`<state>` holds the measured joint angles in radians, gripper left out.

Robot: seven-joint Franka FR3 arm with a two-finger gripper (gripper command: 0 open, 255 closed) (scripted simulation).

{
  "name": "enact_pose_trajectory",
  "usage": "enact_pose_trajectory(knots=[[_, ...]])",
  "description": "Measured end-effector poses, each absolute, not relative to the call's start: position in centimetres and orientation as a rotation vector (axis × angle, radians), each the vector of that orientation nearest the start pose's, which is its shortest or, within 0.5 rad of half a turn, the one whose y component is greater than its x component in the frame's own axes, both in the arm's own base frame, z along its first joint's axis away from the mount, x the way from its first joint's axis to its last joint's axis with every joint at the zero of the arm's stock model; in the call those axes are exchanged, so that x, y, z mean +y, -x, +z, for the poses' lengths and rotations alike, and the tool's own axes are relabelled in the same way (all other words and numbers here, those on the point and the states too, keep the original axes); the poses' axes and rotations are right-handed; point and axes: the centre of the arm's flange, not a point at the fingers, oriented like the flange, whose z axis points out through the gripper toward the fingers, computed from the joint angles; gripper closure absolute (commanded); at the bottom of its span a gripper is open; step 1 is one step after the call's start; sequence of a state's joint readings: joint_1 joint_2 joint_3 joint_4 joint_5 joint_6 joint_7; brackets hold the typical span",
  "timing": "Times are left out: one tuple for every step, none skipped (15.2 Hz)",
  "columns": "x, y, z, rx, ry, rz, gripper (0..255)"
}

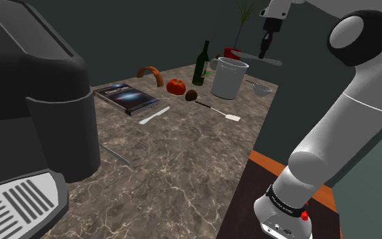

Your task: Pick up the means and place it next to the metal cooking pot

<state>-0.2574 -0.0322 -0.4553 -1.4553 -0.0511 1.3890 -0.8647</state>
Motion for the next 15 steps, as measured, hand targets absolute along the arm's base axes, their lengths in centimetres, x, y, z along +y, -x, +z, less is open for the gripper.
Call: enact_pose_trajectory(knots=[[-36.4, -39.4, 67.6, -0.226, 3.132, 0.081, 255], [-37.9, -39.6, 67.5, -0.225, 3.132, 0.081, 255], [-39.2, -39.5, 67.3, -0.225, 3.132, 0.082, 255], [-40.7, -39.5, 67.4, -0.224, 3.133, 0.081, 255], [-41.3, -39.5, 67.1, -0.227, 3.132, 0.082, 255], [-41.6, -39.7, 66.8, -0.228, 3.133, 0.082, 255], [-41.8, -39.6, 66.3, -0.229, 3.132, 0.083, 255], [-41.9, -39.7, 65.9, -0.229, 3.133, 0.082, 255], [-41.9, -39.7, 65.4, -0.229, 3.132, 0.083, 255], [-41.9, -39.6, 64.8, -0.230, 3.132, 0.082, 255], [-41.8, -39.6, 64.3, -0.230, 3.132, 0.082, 255], [-41.9, -39.6, 63.7, -0.230, 3.132, 0.082, 255], [-41.8, -39.6, 63.2, -0.230, 3.132, 0.082, 255], [-41.8, -39.6, 62.7, -0.230, 3.133, 0.082, 255], [-41.8, -39.6, 62.1, -0.230, 3.133, 0.082, 255]])
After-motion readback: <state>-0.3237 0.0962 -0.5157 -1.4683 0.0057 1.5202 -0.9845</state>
